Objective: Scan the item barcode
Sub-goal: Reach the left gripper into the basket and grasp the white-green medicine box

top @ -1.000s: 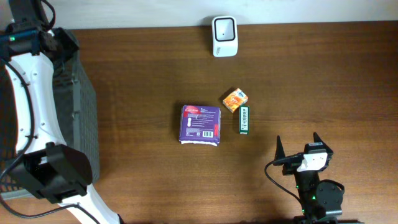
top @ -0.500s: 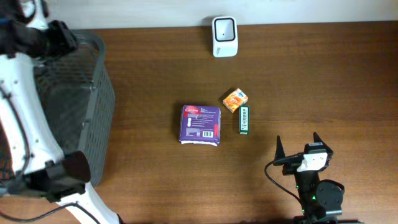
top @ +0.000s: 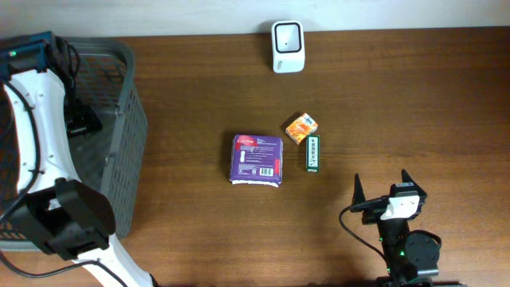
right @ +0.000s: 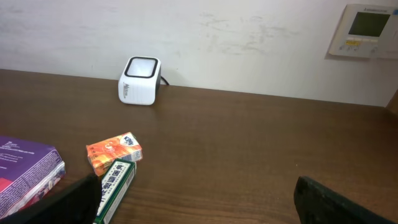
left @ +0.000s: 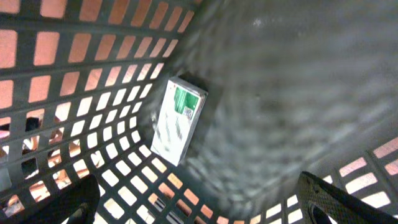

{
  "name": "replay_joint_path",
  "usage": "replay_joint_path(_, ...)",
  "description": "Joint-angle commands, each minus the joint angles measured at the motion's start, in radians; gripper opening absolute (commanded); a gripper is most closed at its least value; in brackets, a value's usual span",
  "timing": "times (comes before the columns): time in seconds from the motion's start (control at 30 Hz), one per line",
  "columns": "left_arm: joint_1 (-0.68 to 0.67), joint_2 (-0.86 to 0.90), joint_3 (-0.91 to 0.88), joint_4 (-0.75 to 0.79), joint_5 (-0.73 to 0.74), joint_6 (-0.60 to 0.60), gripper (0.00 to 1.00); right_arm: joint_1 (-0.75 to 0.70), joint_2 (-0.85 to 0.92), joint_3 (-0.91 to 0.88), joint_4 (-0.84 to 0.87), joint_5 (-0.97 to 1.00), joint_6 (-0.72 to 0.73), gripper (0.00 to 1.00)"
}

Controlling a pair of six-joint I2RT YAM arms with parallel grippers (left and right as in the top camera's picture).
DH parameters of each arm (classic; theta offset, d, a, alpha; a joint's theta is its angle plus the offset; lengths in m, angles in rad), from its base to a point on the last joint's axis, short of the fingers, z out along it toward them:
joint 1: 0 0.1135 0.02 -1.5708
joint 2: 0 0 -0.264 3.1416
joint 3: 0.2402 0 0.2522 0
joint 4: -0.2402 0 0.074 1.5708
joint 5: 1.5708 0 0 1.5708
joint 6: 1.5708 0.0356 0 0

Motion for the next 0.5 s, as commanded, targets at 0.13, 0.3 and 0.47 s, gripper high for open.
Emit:
replay_joint_path(0.13, 0.143, -0.01, -0.138, 0.066, 0.045, -0.012, 1.0, 0.006, -0.006, -0.008, -0.003, 0.009, 0.011, 0.98)
replay_joint_path(0.3, 0.195, -0.01, -0.298, 0.182, 0.167, 0.074, 0.98, 0.006, -0.006, -0.008, -0.003, 0.009, 0.011, 0.98)
replay_joint_path(0.47, 0.195, -0.01, -0.386, 0.246, 0.067, -0.002, 0.96, 0.006, -0.006, -0.008, -0.003, 0.009, 0.011, 0.98)
